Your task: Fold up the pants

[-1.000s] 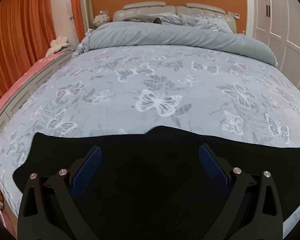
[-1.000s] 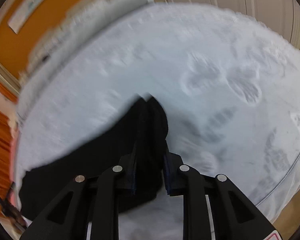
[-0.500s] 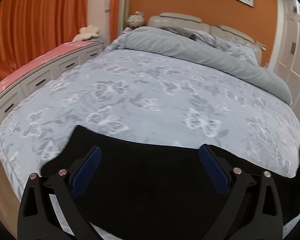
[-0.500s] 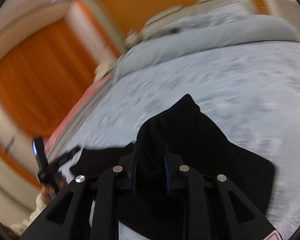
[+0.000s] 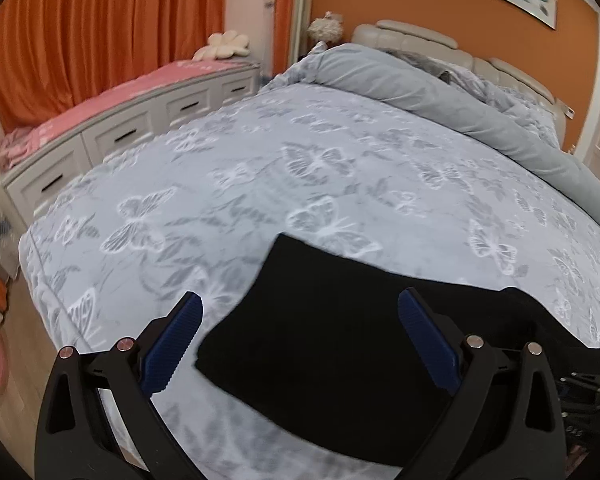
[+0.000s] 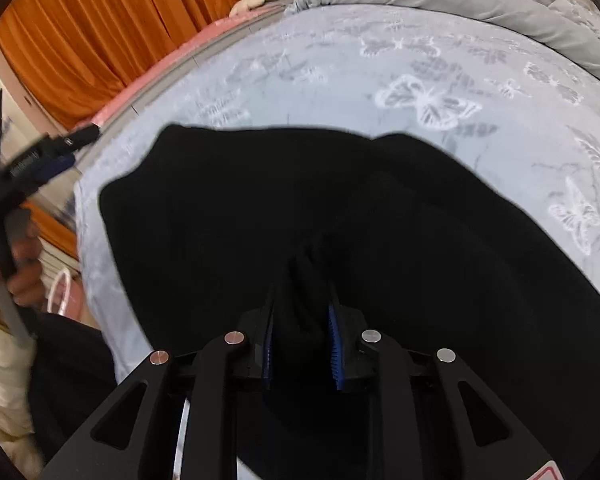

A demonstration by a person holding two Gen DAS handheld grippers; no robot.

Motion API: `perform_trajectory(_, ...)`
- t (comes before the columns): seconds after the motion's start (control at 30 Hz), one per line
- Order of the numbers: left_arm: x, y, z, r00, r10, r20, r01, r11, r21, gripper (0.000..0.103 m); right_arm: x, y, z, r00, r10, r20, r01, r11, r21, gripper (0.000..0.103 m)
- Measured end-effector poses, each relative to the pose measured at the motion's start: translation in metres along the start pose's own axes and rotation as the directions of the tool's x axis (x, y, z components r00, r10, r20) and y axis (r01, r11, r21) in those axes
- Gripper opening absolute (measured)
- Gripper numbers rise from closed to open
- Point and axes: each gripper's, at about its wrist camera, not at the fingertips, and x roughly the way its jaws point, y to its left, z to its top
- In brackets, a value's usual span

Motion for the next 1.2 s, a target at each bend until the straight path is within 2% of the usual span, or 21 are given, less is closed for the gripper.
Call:
perform_trajectory(0.13,0.011,0.022,-0.005,0.998,-0.029,-0.062,0.027,0.999,-0.034,0.096,-0.004,0.014,-0.001,1.000,0.009,0.014,-0.008,0.998,-0.060,0.045)
perform_trajectory(0.23,0.023,0.042,-0.013,0.986,-0.100,-0.137,0.084,0.989,-0.119,0.096,-0.032,0.020,0.000,0.997,0.026,0.069,-0.020,0.996,-0.083,0.051)
perform_trajectory(0.3,0.033,0.060,-0.019,0.971,-0.151,-0.186,0.109,0.969,-0.220,0.096,-0.062,0.014,0.001,0.988,0.018,0.152,-0.007,0.998,-0.068,0.063)
perform_trajectory(0.33,0.042,0.072,-0.026,0.959,-0.179,-0.220,0.110,0.950,-0.293,0.096,-0.074,0.009,0.000,0.982,0.005,0.187,0.005,0.999,-0.054,0.068)
perform_trajectory(0.4,0.058,0.088,-0.036,0.936,-0.223,-0.272,0.101,0.912,-0.399,0.096,-0.096,-0.004,-0.002,0.968,-0.036,0.250,0.040,0.999,-0.011,0.071)
perform_trajectory(0.43,0.069,0.094,-0.043,0.911,-0.283,-0.300,0.120,0.877,-0.465,0.095,-0.103,-0.012,-0.003,0.961,-0.064,0.268,0.063,0.998,0.013,0.075)
perform_trajectory(0.47,0.076,0.094,-0.048,0.894,-0.313,-0.321,0.122,0.860,-0.496,0.094,-0.110,-0.020,-0.005,0.955,-0.094,0.282,0.086,0.995,0.040,0.077)
perform_trajectory(0.5,0.077,0.092,-0.047,0.899,-0.298,-0.322,0.112,0.866,-0.488,0.093,-0.118,-0.032,-0.008,0.948,-0.120,0.296,0.102,0.992,0.075,0.077)
perform_trajectory(0.53,0.074,0.086,-0.044,0.908,-0.276,-0.314,0.109,0.881,-0.460,0.081,-0.123,-0.040,-0.009,0.944,-0.138,0.301,0.113,0.989,0.099,0.077)
perform_trajectory(0.57,0.074,0.078,-0.041,0.907,-0.285,-0.311,0.129,0.889,-0.439,0.048,-0.127,-0.048,-0.011,0.939,-0.162,0.303,0.129,0.984,0.124,0.077)
perform_trajectory(0.6,0.075,0.073,-0.041,0.901,-0.296,-0.318,0.139,0.890,-0.435,0.027,-0.132,-0.057,-0.014,0.935,-0.183,0.304,0.142,0.978,0.155,0.077)
perform_trajectory(0.63,0.075,0.069,-0.042,0.892,-0.322,-0.316,0.153,0.875,-0.458,0.020,-0.135,-0.065,-0.015,0.933,-0.199,0.301,0.150,0.972,0.179,0.077)
perform_trajectory(0.7,0.069,0.064,-0.038,0.904,-0.313,-0.290,0.144,0.864,-0.483,0.014,-0.143,-0.079,-0.020,0.927,-0.237,0.292,0.174,0.959,0.224,0.077)
perform_trajectory(0.77,0.056,0.053,-0.028,0.922,-0.307,-0.238,0.169,0.869,-0.465,0.013,-0.148,-0.089,-0.023,0.920,-0.272,0.282,0.202,0.946,0.252,0.077)
perform_trajectory(0.8,0.041,0.039,-0.020,0.935,-0.301,-0.186,0.198,0.882,-0.428,0.013,-0.153,-0.095,-0.026,0.915,-0.289,0.283,0.211,0.938,0.274,0.077)
perform_trajectory(0.87,0.017,0.012,-0.009,0.951,-0.288,-0.114,0.233,0.907,-0.350,0.013,-0.166,-0.110,-0.032,0.904,-0.312,0.293,0.212,0.921,0.327,0.077)
perform_trajectory(0.93,-0.015,-0.028,0.000,0.954,-0.299,-0.031,0.284,0.929,-0.236,0.013,-0.178,-0.123,-0.041,0.896,-0.327,0.300,0.207,0.906,0.370,0.077)
perform_trajectory(1.0,-0.052,-0.079,0.000,0.943,-0.329,0.040,0.332,0.939,-0.093,0.013,-0.189,-0.138,-0.049,0.884,-0.360,0.299,0.217,0.882,0.419,0.077)
perform_trajectory(1.07,-0.075,-0.121,-0.006,0.922,-0.383,0.065,0.383,0.924,0.006,0.013,-0.198,-0.154,-0.057,0.875,-0.388,0.291,0.223,0.855,0.467,0.077)
perform_trajectory(1.13,-0.094,-0.170,-0.022,0.884,-0.466,0.032,0.461,0.881,0.102,0.013,-0.207,-0.166,-0.065,0.870,-0.398,0.291,0.217,0.840,0.498,0.077)
perform_trajectory(1.2,-0.098,-0.219,-0.048,0.842,-0.534,-0.077,0.538,0.825,0.173,0.013,-0.215,-0.176,-0.073,0.864,-0.409,0.293,0.214,0.827,0.520,0.077)
